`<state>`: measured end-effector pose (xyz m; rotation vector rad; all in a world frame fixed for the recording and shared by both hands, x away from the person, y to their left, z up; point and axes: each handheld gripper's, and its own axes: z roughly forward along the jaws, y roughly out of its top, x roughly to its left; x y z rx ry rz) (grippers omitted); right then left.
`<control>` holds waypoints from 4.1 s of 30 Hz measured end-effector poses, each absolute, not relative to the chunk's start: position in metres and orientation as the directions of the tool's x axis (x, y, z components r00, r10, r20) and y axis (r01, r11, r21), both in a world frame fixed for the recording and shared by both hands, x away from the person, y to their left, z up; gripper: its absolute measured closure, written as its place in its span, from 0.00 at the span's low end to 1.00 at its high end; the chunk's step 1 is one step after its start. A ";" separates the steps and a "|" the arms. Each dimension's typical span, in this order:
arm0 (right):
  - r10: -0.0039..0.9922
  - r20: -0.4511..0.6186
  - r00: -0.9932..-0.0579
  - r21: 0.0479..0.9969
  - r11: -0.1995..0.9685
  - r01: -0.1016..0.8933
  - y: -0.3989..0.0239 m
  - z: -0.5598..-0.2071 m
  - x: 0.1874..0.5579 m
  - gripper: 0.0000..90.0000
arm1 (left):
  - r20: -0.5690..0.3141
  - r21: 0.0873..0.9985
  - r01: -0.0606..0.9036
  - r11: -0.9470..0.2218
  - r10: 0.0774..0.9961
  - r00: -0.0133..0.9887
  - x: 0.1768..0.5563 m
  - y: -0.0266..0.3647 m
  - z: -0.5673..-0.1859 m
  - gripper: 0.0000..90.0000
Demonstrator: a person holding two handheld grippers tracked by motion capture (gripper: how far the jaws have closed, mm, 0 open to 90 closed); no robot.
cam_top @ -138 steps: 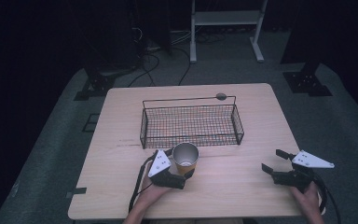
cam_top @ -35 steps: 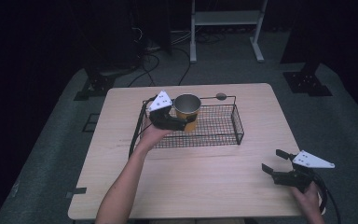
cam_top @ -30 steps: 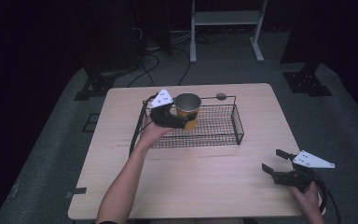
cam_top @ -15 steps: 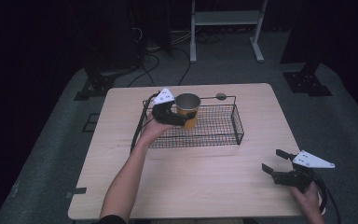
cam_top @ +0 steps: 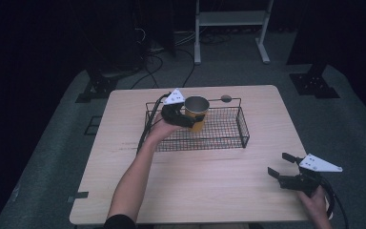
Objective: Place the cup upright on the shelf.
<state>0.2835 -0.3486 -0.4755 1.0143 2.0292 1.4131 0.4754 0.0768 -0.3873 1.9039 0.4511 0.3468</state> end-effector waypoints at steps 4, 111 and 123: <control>0.783 0.033 -0.621 0.931 0.202 0.304 -0.348 -0.476 0.283 0.14 | 0.020 0.927 0.157 -0.342 0.461 0.887 0.480 0.075 -0.392 0.15; 0.787 0.044 -0.616 0.932 0.190 0.310 -0.350 -0.476 0.283 0.14 | 0.112 0.881 0.111 -0.460 0.431 0.895 0.469 0.075 -0.385 0.02; 0.789 0.052 -0.613 0.933 0.181 0.313 -0.351 -0.476 0.283 0.14 | 0.116 0.896 0.089 -0.436 0.421 0.900 0.458 0.073 -0.379 0.02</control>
